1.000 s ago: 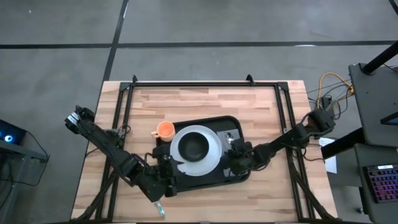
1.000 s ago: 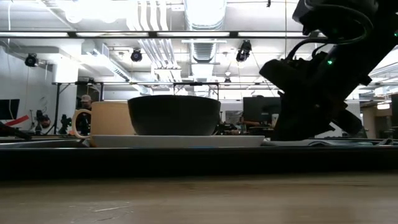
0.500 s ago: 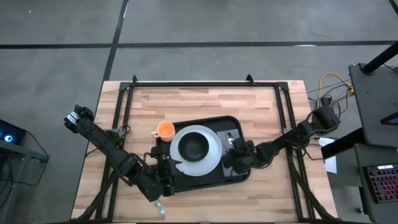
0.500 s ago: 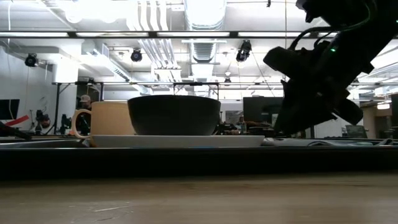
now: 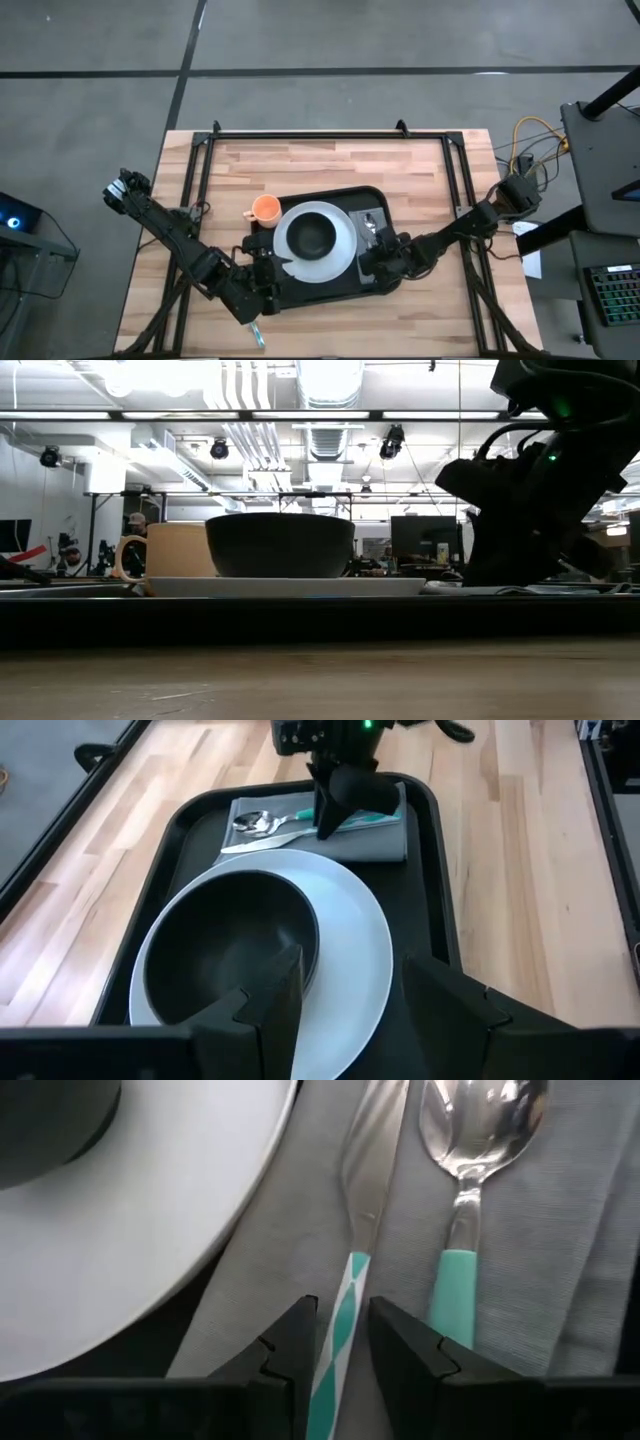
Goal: Set up tray
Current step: Put the white patterned knife beside the green spoon on the gray napkin on the black serving tray
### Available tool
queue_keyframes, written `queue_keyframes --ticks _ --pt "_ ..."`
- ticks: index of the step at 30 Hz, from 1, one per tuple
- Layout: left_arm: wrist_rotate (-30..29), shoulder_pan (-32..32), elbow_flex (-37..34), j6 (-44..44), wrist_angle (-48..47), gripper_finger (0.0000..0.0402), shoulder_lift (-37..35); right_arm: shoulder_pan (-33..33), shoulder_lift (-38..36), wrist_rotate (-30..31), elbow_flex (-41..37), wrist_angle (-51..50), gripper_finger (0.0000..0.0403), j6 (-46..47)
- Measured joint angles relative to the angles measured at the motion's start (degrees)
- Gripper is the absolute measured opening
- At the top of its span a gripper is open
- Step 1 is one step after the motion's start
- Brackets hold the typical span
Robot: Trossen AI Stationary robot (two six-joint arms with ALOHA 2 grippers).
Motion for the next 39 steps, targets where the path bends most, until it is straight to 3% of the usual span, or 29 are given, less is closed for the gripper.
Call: queue_keyframes --ticks 5,12,22,39 --pt "-0.04 0.00 0.30 0.00 0.11 0.0152 -0.04 0.00 0.67 0.02 0.74 -0.49 0.0077 -0.77" --pt "-0.02 0.00 0.30 0.00 0.11 0.0152 -0.04 0.00 0.38 -0.22 0.96 -0.87 0.0020 -1.55" --pt "-0.04 0.00 0.30 0.00 -0.02 0.0152 -0.04 0.00 0.40 1.49 2.65 -1.87 0.0020 -0.85" --pt "1.32 -0.05 0.33 -0.09 -1.71 0.0152 -0.26 1.70 1.23 3.28 7.30 -11.88 0.0018 13.67"
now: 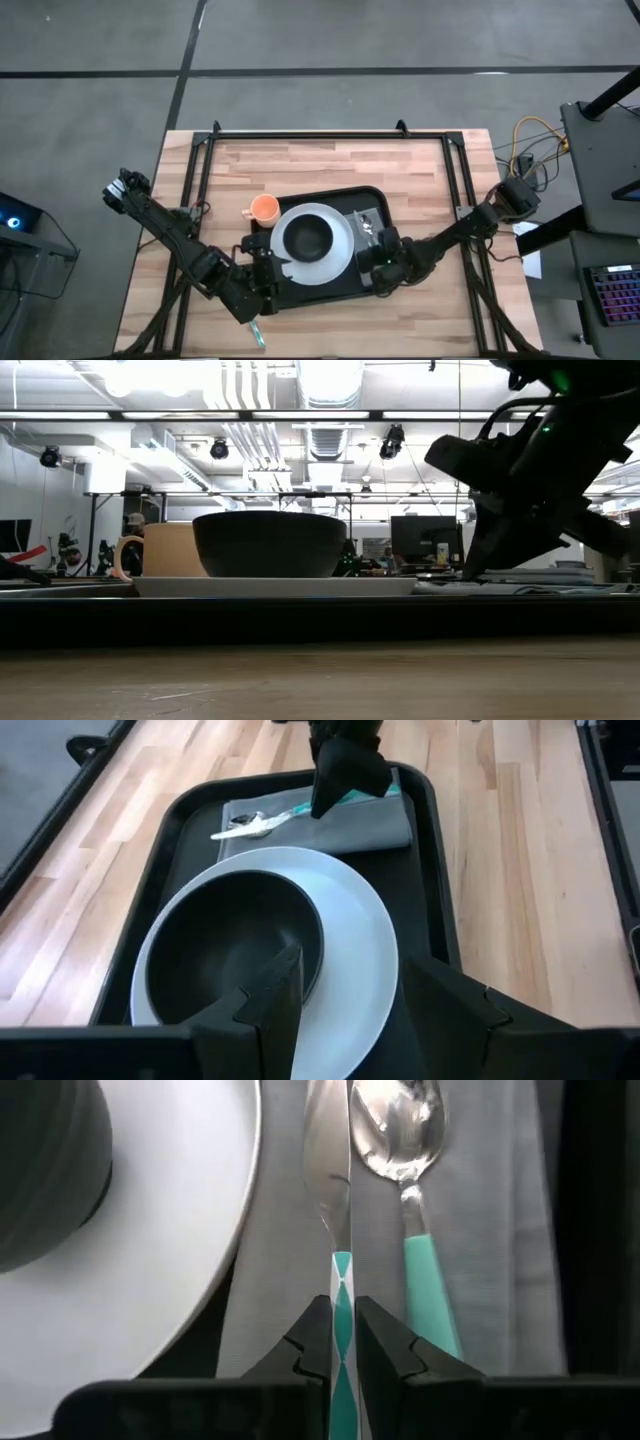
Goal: Set up tray
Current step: Put the white patterned knife beside the green spoon on the gray napkin on the black serving tray, then put the white patterned fork beside the white patterned knife on the gray napkin on the black serving tray
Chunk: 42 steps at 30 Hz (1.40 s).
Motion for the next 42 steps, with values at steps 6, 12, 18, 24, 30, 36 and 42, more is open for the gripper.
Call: queue_keyframes --ticks 6,12,18,24,30,36,42 --pt "1.27 -0.30 -0.03 -0.30 -0.44 0.0152 -0.02 0.80 2.61 -0.50 2.45 -2.40 0.0018 3.02" --pt "1.43 -0.70 -0.03 -0.37 -0.75 0.0152 -0.12 1.04 6.53 -1.45 4.02 -5.59 0.0018 5.36" --pt "1.44 -1.11 -0.03 -0.51 -1.08 0.0152 -0.28 1.19 6.54 -0.66 4.43 -6.83 0.0018 6.15" --pt "1.44 -1.09 -0.03 -0.50 -0.93 0.0152 -0.33 1.14 5.29 -0.70 4.54 -9.10 0.0018 5.33" --pt "1.44 -1.09 -0.03 -0.50 -0.99 0.0152 -0.33 1.17 5.29 -0.71 4.53 -8.85 0.0034 3.48" --pt "1.44 -1.09 -0.03 -0.64 -1.18 0.0152 -0.33 1.17 5.29 -0.72 4.59 -8.63 0.0072 3.46" --pt "2.38 -1.24 -0.03 -5.64 -3.48 0.0152 -0.33 1.17 5.05 -0.85 5.35 -8.93 0.0090 0.35"
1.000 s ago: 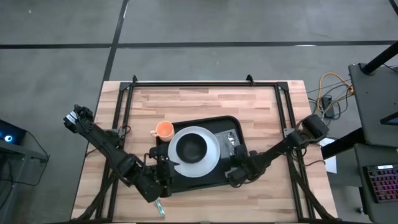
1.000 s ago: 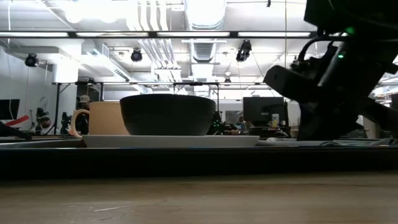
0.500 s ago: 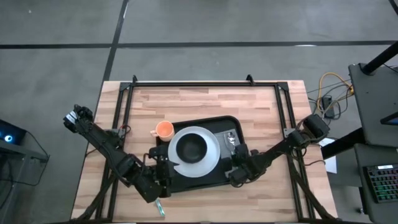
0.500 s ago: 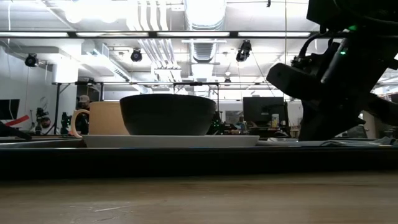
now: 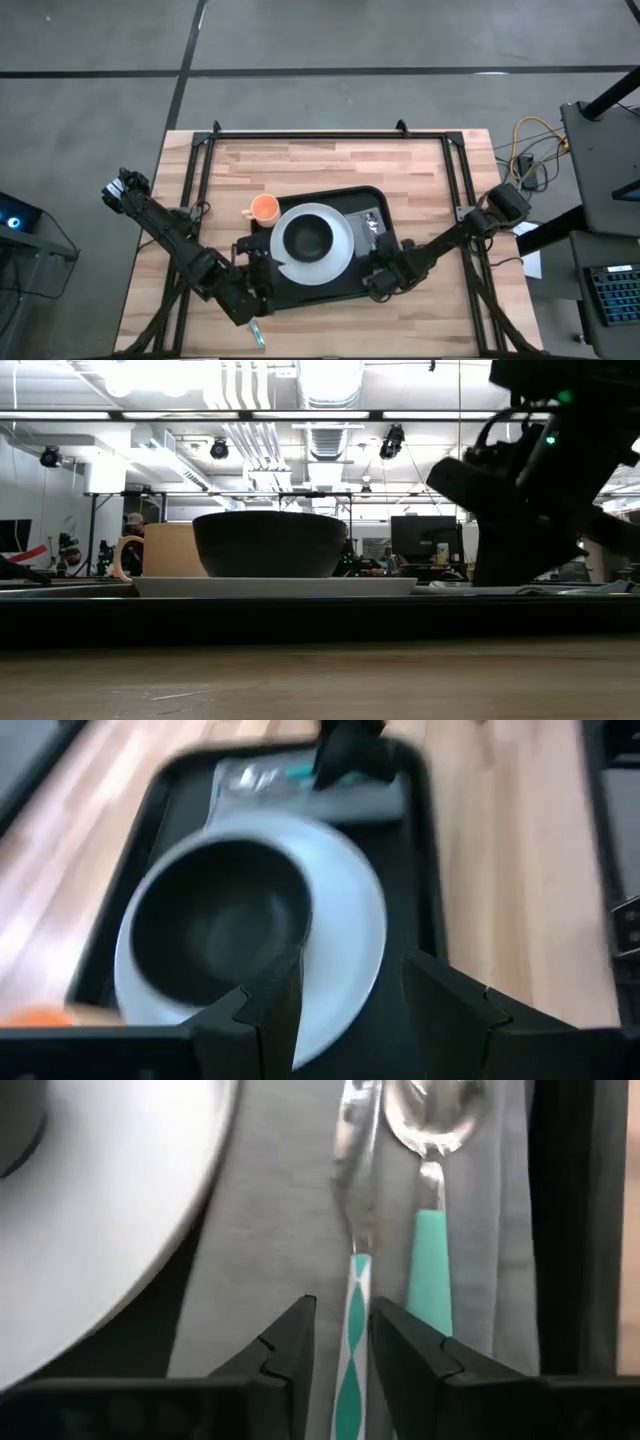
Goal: Set up tray
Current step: Put the white patterned fork beside the white patterned knife on the gray napkin on the black serving tray
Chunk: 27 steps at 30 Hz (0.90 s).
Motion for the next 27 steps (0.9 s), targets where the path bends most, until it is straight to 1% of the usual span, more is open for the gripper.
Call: queue_keyframes --ticks 3,6,8,11,14,16,20,24,27 --pt "0.55 -1.04 -0.30 -9.62 -6.65 0.0152 0.00 0.00 -1.33 0.31 1.20 -1.62 0.0094 -5.71" --pt "0.77 -2.82 -1.86 -22.05 -12.81 0.0152 0.04 0.04 -3.24 4.18 2.17 -2.16 0.0094 -11.67" --pt "1.13 -4.62 -3.62 -31.31 -14.66 0.0152 0.07 0.17 -4.87 6.71 3.28 -2.06 0.0093 -18.42" --pt "2.75 -7.68 -7.41 -43.94 -14.18 0.0152 0.09 0.17 -7.27 9.40 4.47 -2.34 0.0096 -27.76" --pt "4.56 -11.25 -12.22 -57.21 -11.64 0.0152 0.09 0.13 -9.79 9.51 5.08 -2.30 0.0104 -35.80" --pt "4.85 -13.54 -15.50 -65.29 -8.47 0.0152 0.09 0.13 -11.28 9.68 5.09 -2.37 0.0110 -39.58" --pt "4.90 -16.19 -21.70 -77.48 0.70 0.0152 0.11 0.13 -13.65 9.93 4.43 -2.39 0.0125 -45.16" --pt "4.89 -16.52 -25.97 -80.99 11.72 0.0152 0.88 0.11 -14.79 10.64 3.65 -2.51 0.0140 -49.13" --pt "4.94 -16.41 -25.93 -82.46 13.11 0.0150 2.40 0.13 -15.28 10.65 3.09 -2.87 0.0148 -51.25"
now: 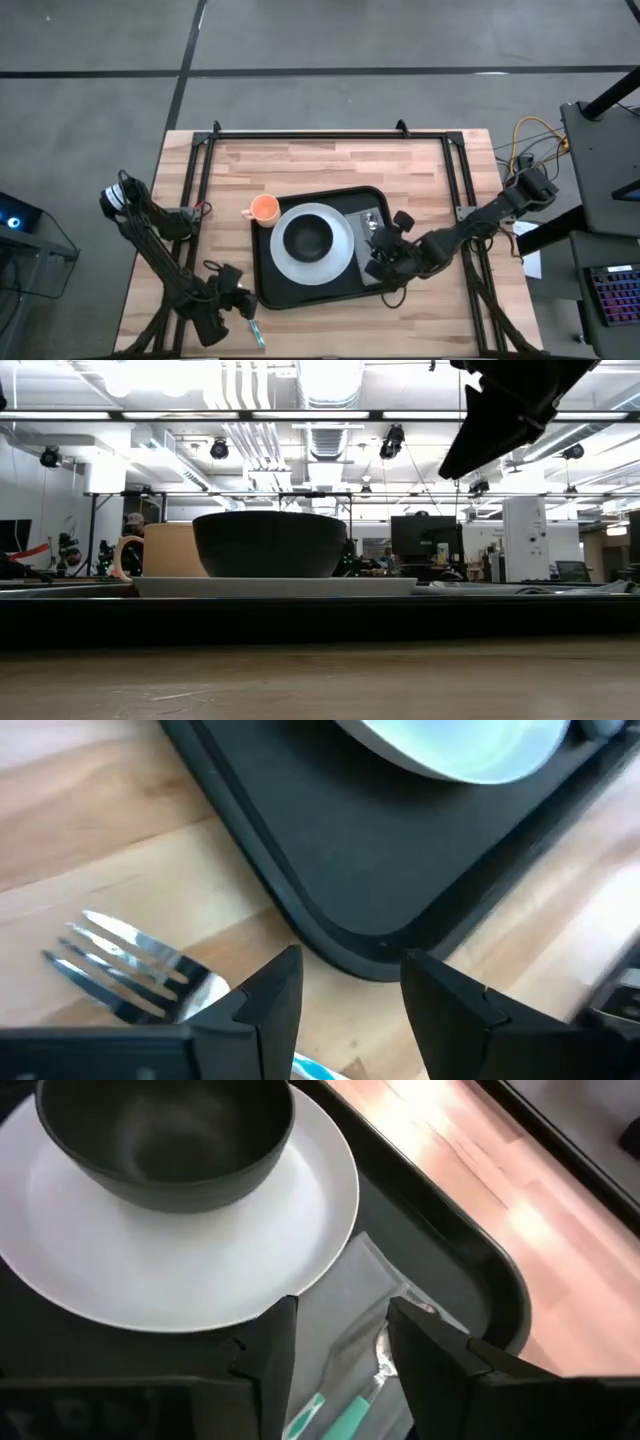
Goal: Set up tray
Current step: Put the white patterned fork beside the white patterned knife on the gray napkin on the black serving tray
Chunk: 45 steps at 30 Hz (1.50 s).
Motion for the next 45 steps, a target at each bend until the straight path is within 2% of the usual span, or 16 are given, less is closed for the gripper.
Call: queue_keyframes --ticks 3,9,13,15,22,28,37,45 --pt "0.07 -0.04 1.56 -2.36 -3.44 0.0147 1.11 0.00 -0.22 -0.08 -0.44 -1.36 0.0154 -0.78" --pt "0.16 -1.87 2.87 -3.59 -0.82 0.0145 1.31 -0.02 -0.67 -1.04 -1.08 -4.69 0.0162 -2.09" --pt "5.96 -2.98 2.85 -7.52 0.47 0.0145 1.31 -0.02 -1.48 -1.30 -1.55 -5.78 0.0161 -3.40" --pt "6.93 -3.70 2.84 -7.83 1.87 0.0145 1.31 -0.02 -1.83 -1.66 -1.73 -6.03 0.0160 -4.20" --pt "6.99 -5.39 2.87 -6.41 6.42 0.0145 1.77 -0.02 -2.40 -1.91 -1.82 -6.13 0.0162 -4.80" --pt "7.28 -5.90 2.84 -6.77 9.45 0.0145 6.69 -0.02 -2.40 -3.06 -1.84 -5.93 0.0154 -3.53" --pt "6.87 -5.57 2.92 -7.29 19.99 0.0145 12.51 -0.04 -2.40 -4.92 -1.84 -5.83 0.0157 -1.78" --pt "3.77 -5.32 2.95 -7.74 20.51 0.0145 13.25 -0.04 -2.40 -4.89 -1.82 -5.91 0.0156 -1.95"
